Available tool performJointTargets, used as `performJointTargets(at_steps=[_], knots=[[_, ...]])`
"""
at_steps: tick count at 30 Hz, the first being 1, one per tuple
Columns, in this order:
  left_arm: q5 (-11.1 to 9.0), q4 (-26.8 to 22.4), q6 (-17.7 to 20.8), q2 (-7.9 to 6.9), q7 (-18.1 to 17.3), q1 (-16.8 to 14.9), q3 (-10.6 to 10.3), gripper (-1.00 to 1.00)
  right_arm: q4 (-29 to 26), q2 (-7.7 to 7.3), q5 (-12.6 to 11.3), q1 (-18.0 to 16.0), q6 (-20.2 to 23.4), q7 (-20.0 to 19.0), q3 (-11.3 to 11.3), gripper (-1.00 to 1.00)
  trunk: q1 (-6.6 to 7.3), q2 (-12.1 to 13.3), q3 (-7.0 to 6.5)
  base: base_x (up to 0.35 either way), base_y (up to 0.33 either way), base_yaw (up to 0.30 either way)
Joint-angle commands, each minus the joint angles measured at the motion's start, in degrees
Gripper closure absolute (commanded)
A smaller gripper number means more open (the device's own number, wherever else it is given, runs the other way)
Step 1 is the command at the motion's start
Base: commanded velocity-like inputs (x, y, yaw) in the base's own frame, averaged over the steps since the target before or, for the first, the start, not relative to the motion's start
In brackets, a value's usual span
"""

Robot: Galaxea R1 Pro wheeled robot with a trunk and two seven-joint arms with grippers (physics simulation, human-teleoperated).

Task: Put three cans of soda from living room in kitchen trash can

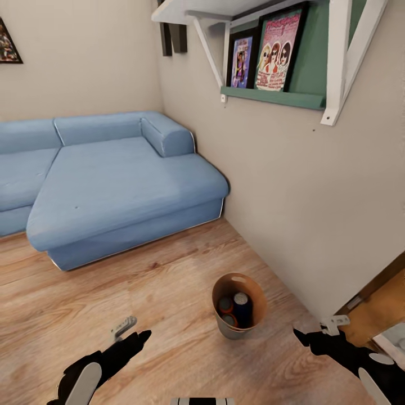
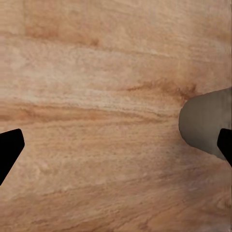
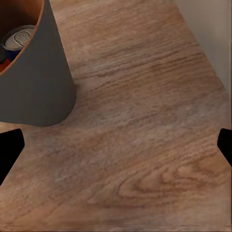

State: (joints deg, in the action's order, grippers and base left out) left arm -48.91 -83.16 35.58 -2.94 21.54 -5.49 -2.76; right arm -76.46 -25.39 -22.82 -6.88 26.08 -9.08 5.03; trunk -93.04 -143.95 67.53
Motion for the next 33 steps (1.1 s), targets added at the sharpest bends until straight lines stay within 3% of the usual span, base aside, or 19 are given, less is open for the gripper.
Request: performJointTargets(at_steps=[1,5,9,14,23,33], knots=[[0.42,-0.7,-0.02,-0.01,0.11,0.12,-0.53,-1.0,0.37,0.05,-0.02,-0.02,0.01,0.01,0.02,-1.0,0.02,0.02,-0.23,0.0,0.0,0.0],[3.45,-3.88,-1.76,0.03,1.69,1.34,-3.05,-1.0,2.08,0.27,0.0,-0.25,-0.03,0.14,0.08,-1.0,0.13,0.07,-1.12,0.0,0.0,0.0],[4.5,-4.17,-2.51,0.04,2.32,1.61,-3.61,-1.0,2.74,0.32,0.04,-0.38,-0.06,0.19,0.07,-1.0,0.23,0.12,-2.0,0.0,0.0,0.0],[4.84,-3.96,-2.74,0.04,2.49,1.69,-3.66,-1.0,3.43,0.4,0.05,-0.49,-0.08,0.23,0.12,-1.0,0.36,0.19,-3.11,0.0,0.0,0.0],[4.96,-3.18,-2.81,0.04,2.54,1.71,-3.58,-1.0,5.74,1.82,0.06,-0.7,-0.06,1.77,0.14,-1.0,0.59,0.31,-5.1,0.0,0.0,0.0],[4.96,-2.82,-2.88,0.04,2.55,1.71,-3.64,-1.0,6.04,2.0,0.13,-0.77,-0.06,3.3,0.1,-1.0,0.85,0.44,-7.32,0.0,0.0,0.0]])
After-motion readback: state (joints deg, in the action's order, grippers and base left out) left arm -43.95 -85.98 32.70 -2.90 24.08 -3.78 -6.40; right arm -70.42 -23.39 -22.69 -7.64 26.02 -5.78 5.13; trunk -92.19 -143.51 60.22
